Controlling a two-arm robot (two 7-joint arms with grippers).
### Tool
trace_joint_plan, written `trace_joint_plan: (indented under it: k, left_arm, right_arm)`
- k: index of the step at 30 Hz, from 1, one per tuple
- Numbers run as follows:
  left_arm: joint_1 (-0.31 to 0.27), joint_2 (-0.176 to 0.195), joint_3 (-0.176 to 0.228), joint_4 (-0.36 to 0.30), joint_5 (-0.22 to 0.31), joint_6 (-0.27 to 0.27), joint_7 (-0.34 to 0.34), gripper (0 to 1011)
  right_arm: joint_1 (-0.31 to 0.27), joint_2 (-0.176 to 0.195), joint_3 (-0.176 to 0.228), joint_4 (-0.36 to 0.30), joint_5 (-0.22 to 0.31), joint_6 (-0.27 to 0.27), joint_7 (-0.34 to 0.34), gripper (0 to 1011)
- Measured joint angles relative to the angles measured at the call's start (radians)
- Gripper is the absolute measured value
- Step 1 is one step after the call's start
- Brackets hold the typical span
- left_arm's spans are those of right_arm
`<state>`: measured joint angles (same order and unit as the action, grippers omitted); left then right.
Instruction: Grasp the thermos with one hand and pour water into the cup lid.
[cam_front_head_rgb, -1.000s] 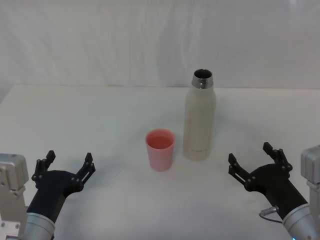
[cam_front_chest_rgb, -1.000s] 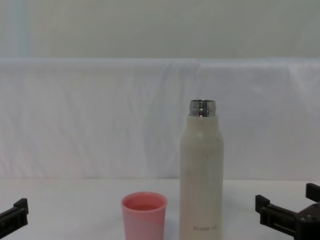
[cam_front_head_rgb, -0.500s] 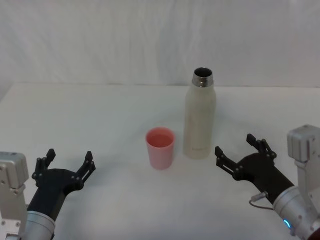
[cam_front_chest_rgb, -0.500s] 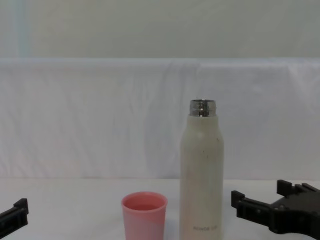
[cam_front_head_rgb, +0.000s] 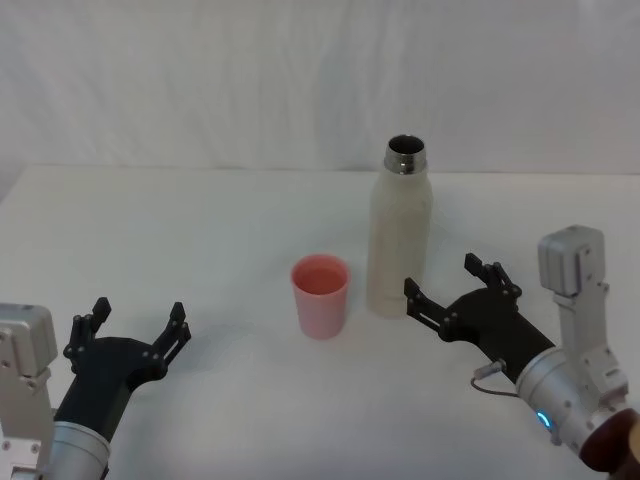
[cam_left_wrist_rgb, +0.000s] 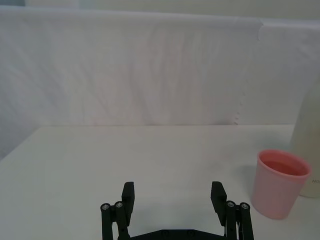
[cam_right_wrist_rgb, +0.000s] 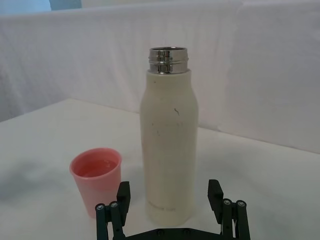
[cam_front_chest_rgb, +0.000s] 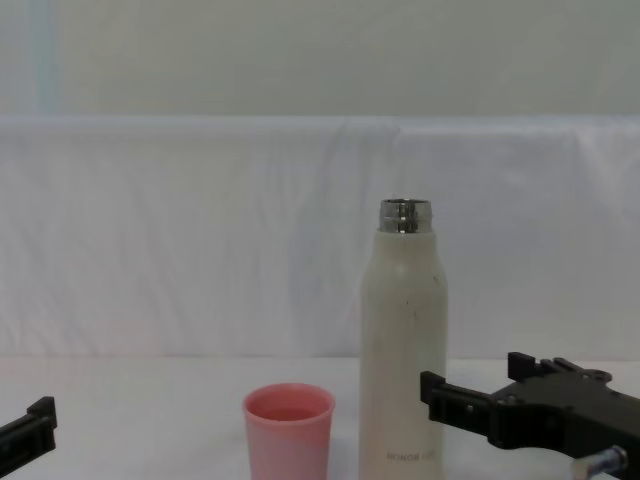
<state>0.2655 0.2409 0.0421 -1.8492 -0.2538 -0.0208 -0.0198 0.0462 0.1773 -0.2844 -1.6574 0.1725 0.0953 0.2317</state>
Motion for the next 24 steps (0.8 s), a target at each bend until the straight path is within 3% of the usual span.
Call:
trace_joint_plan:
  k: [24]
  left_arm:
    - [0.000, 0.000, 0.000, 0.000, 0.000, 0.000, 0.000, 1001]
  right_arm:
    - [0.089, -0.041, -0.034, 0.100, -0.031, -0.008, -0.022, 1001]
